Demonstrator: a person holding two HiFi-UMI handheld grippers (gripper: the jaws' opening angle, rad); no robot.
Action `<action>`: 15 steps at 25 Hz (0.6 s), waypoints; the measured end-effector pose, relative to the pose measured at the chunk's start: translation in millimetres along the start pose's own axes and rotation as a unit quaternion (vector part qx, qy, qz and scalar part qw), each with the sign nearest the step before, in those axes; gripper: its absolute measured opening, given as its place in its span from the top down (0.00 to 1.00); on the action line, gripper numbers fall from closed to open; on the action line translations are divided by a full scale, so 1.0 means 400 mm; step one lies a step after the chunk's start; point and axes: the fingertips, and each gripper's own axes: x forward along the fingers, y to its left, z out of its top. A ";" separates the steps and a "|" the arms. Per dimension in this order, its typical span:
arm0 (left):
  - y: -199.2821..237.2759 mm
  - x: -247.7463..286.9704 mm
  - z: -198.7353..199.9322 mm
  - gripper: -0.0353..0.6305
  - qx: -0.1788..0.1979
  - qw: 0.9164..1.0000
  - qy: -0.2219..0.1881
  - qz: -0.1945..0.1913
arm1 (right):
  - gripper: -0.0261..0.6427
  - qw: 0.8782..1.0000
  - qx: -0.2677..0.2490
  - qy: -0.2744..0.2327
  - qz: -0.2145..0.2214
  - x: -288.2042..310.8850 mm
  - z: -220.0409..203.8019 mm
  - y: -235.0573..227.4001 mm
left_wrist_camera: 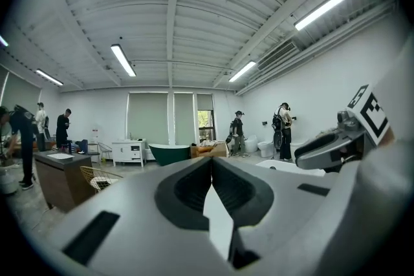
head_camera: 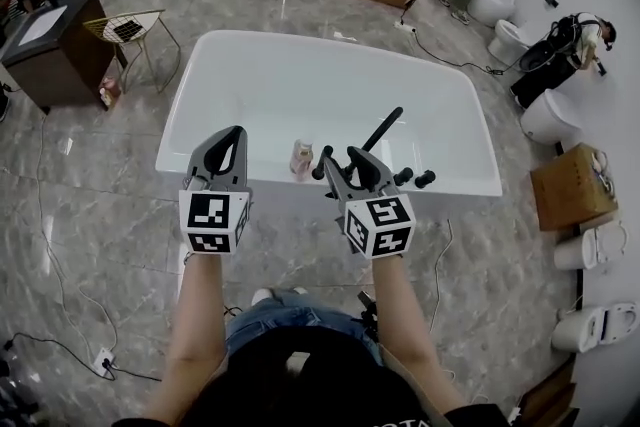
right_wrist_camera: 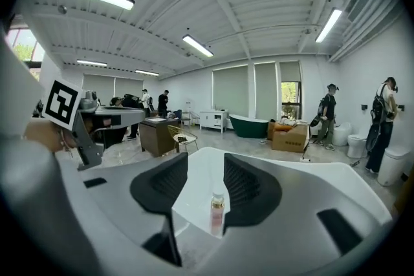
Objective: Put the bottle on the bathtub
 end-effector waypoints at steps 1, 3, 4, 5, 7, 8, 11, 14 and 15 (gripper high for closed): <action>0.001 -0.004 0.013 0.93 -0.001 1.000 -0.004 0.004 | 0.70 1.000 0.000 -0.009 0.001 -0.014 0.021 -0.004; 0.002 -0.013 0.035 0.93 -0.002 1.000 -0.012 0.010 | 0.76 1.000 -0.002 -0.024 0.000 -0.042 0.058 -0.009; 0.002 -0.016 0.045 0.93 -0.002 1.000 -0.014 0.012 | 0.80 1.000 -0.003 -0.031 -0.004 -0.057 0.073 -0.012; 0.002 -0.018 0.055 0.93 0.000 1.000 -0.017 0.013 | 0.86 0.999 -0.007 -0.037 -0.012 -0.072 0.087 -0.018; -0.002 -0.022 0.078 0.93 0.004 1.000 -0.025 0.015 | 0.92 0.998 -0.024 -0.048 -0.029 -0.098 0.111 -0.030; -0.004 -0.024 0.089 0.93 0.005 0.999 -0.030 0.015 | 0.93 0.997 -0.034 -0.055 -0.036 -0.111 0.122 -0.034; -0.010 -0.032 0.120 0.93 0.011 0.999 -0.043 0.016 | 0.94 0.995 -0.057 -0.074 -0.045 -0.146 0.158 -0.038; -0.016 -0.044 0.154 0.93 0.017 0.998 -0.054 0.015 | 0.94 0.991 -0.073 -0.095 -0.055 -0.186 0.203 -0.042; -0.017 -0.049 0.166 0.93 0.019 0.998 -0.059 0.015 | 0.94 0.990 -0.076 -0.104 -0.059 -0.201 0.218 -0.043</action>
